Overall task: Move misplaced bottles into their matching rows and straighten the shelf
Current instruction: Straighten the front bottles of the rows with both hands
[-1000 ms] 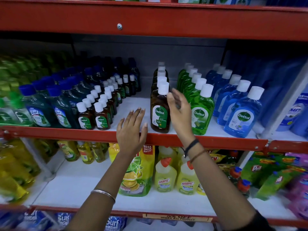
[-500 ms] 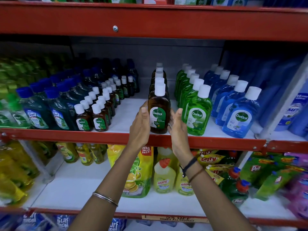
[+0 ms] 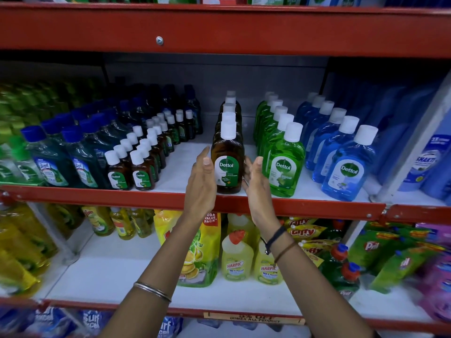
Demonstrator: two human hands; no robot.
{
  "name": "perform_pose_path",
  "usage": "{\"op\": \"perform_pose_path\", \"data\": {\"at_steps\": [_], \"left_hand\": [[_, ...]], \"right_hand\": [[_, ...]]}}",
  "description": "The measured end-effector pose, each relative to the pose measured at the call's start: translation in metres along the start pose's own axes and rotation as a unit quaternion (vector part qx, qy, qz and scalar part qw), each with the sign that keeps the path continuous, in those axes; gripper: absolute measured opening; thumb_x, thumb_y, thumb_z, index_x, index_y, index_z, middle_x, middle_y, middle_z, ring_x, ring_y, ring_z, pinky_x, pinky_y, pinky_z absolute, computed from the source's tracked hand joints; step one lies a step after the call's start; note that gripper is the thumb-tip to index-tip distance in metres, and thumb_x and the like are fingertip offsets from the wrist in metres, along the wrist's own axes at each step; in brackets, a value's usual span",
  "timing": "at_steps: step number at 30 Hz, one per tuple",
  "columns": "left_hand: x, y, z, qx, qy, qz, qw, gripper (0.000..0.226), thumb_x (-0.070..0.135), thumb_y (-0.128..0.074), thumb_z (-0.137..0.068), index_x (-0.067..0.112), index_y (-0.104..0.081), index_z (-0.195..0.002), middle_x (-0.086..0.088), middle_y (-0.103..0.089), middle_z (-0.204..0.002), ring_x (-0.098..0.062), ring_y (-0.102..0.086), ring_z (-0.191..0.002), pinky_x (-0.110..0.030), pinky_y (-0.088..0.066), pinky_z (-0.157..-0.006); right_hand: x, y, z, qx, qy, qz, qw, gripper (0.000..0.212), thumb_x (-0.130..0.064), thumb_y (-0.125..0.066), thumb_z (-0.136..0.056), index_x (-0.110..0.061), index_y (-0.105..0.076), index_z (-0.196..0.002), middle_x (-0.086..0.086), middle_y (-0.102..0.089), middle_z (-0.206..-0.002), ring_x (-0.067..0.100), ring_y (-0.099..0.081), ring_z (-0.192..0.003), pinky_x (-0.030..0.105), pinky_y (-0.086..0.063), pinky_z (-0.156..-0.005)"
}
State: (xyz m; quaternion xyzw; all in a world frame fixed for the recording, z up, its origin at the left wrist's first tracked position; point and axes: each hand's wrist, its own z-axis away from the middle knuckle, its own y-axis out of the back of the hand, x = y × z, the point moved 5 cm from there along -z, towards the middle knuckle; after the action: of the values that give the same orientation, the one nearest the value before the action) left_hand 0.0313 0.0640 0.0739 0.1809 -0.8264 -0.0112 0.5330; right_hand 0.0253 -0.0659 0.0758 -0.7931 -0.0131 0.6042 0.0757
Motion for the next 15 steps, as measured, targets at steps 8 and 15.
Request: {"op": "perform_pose_path", "data": {"at_steps": [8, 15], "left_hand": [[0.046, -0.042, 0.043, 0.022, -0.218, 0.023, 0.975, 0.071, 0.063, -0.020, -0.102, 0.007, -0.053, -0.132, -0.006, -0.051, -0.128, -0.002, -0.047, -0.124, -0.017, -0.038, -0.102], [0.033, -0.111, 0.009, -0.132, 0.024, 0.136, 0.982, 0.062, 0.101, -0.016, -0.069, 0.077, -0.035, -0.123, 0.005, -0.041, -0.154, -0.014, -0.040, -0.141, -0.053, -0.033, -0.117]], "right_hand": [[-0.022, 0.070, 0.038, 0.205, 0.248, 0.013, 0.947, 0.061, -0.055, -0.030, -0.096, -0.010, -0.056, -0.128, -0.006, -0.059, -0.129, 0.010, -0.053, -0.125, 0.027, -0.044, -0.102], [0.002, 0.113, 0.016, 0.162, 0.121, 0.018, 0.979, 0.074, -0.078, -0.036, -0.080, -0.036, -0.035, -0.141, -0.004, -0.038, -0.152, 0.011, -0.037, -0.139, 0.046, -0.033, -0.115]]}}
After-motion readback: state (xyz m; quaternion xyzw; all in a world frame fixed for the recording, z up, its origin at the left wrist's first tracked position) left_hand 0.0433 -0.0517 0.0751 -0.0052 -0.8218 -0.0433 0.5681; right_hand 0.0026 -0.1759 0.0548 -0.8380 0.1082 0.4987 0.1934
